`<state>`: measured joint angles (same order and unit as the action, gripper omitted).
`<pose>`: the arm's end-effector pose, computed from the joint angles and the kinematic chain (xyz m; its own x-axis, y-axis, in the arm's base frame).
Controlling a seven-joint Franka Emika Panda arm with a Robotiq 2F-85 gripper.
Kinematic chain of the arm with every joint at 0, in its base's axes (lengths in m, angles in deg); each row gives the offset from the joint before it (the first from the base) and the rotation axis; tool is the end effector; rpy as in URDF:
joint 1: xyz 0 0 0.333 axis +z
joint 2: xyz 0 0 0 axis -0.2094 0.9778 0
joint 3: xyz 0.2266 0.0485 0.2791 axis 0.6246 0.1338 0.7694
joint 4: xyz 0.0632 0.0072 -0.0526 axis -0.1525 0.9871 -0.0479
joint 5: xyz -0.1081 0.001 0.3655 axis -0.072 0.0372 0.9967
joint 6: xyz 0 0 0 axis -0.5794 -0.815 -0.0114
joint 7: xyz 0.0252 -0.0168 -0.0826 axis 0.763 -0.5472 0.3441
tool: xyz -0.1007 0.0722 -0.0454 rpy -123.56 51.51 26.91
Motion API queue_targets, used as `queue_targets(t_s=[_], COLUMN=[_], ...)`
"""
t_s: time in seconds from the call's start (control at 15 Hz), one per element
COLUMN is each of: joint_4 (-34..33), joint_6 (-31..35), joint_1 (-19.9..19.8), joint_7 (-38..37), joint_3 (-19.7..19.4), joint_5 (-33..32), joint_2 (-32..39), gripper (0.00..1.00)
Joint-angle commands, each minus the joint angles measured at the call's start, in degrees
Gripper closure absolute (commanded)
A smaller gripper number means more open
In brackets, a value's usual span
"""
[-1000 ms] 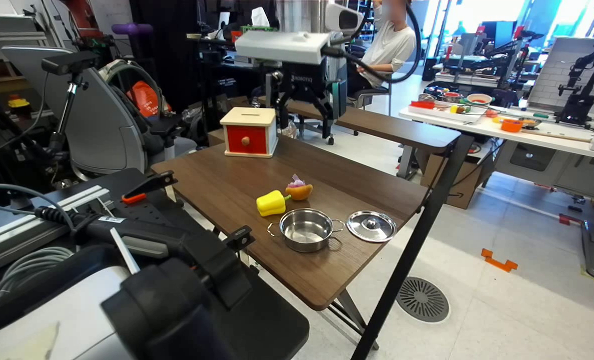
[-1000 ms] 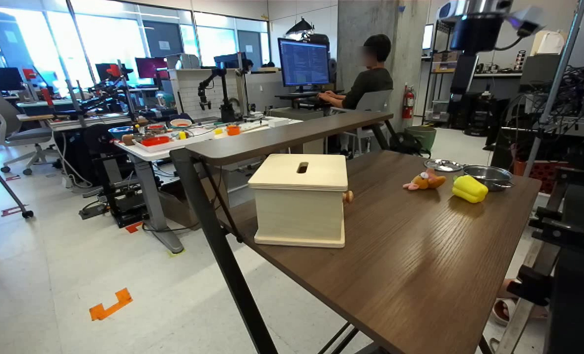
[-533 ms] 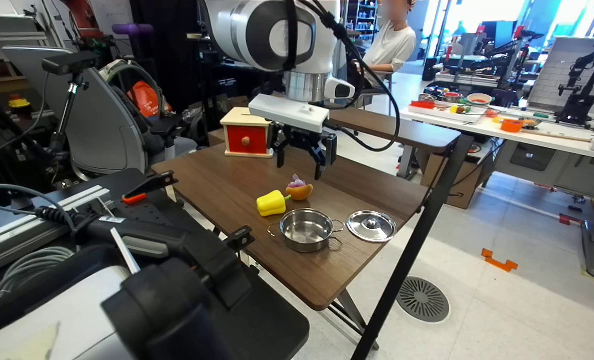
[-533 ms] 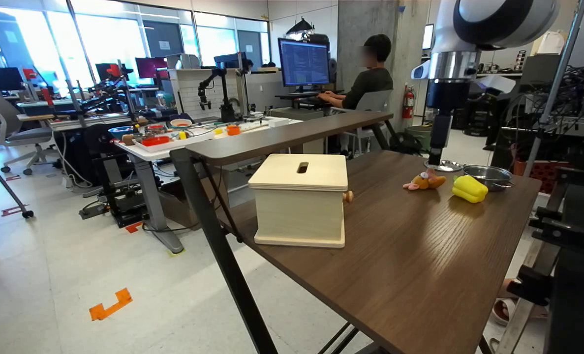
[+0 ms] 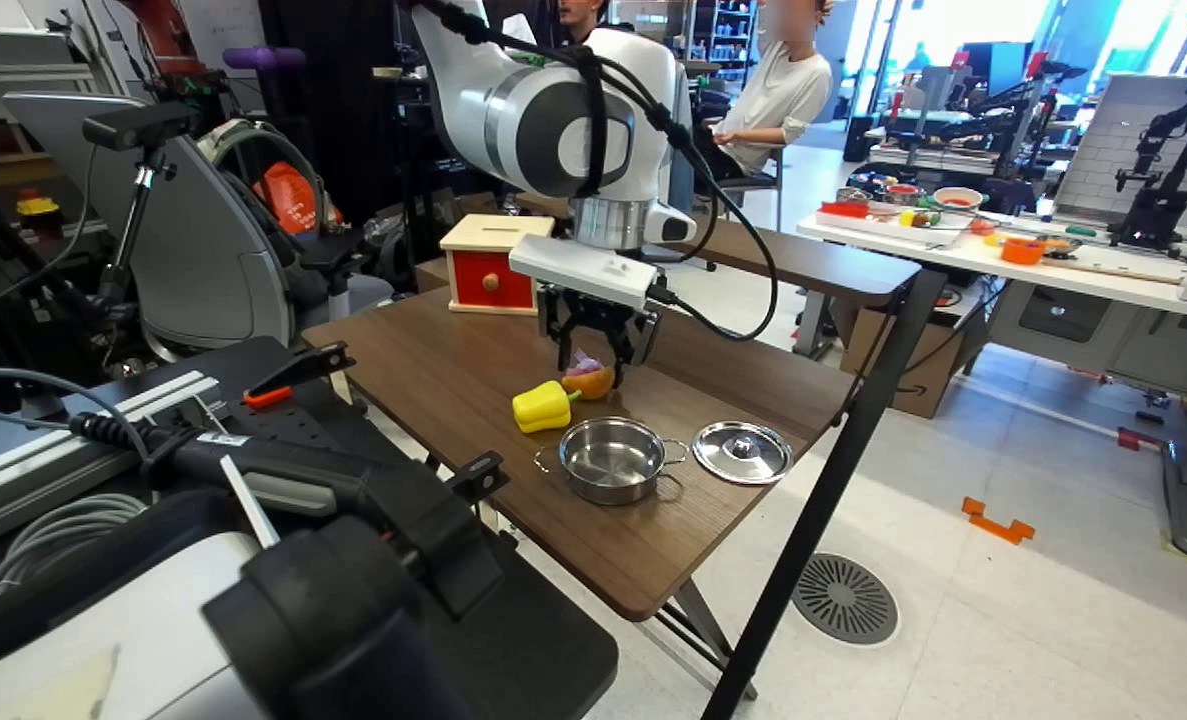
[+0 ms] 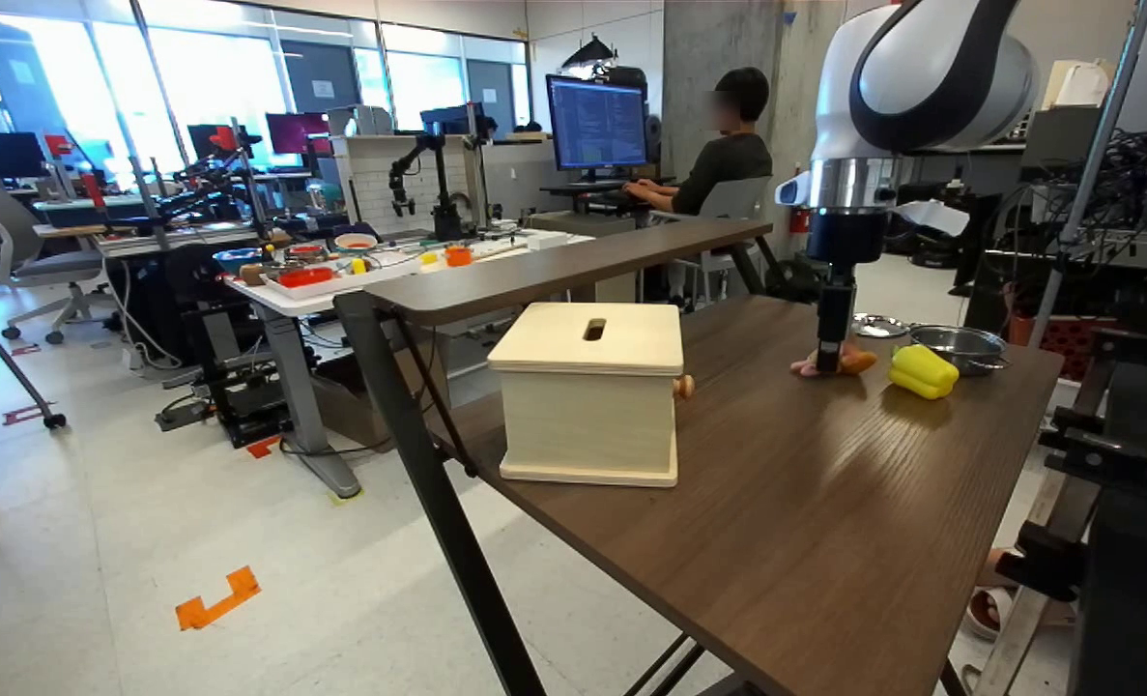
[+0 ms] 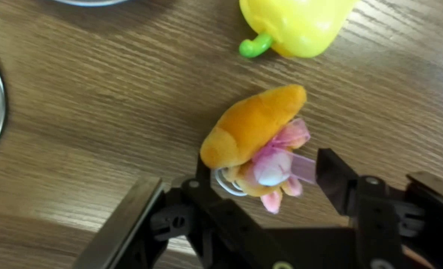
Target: Pick up the bear plush toy from the table and put it in the pot
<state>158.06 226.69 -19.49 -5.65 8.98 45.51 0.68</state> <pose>0.6106 -0.0300 0.1183 0.9245 0.3808 -0.0155 0.3786 -0.9223 -0.0773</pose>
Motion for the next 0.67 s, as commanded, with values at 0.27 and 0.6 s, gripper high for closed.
queue_targets(t_s=[0.27, 0.6], joint_4=[-3.4, -2.0], joint_6=[-5.4, -6.2], joint_1=[-1.5, -1.3], joint_7=[-1.3, -2.5], joint_3=[-0.6, -2.0], joint_5=[-2.7, -4.1], joint_2=[0.9, -2.4], gripper=[0.88, 0.98])
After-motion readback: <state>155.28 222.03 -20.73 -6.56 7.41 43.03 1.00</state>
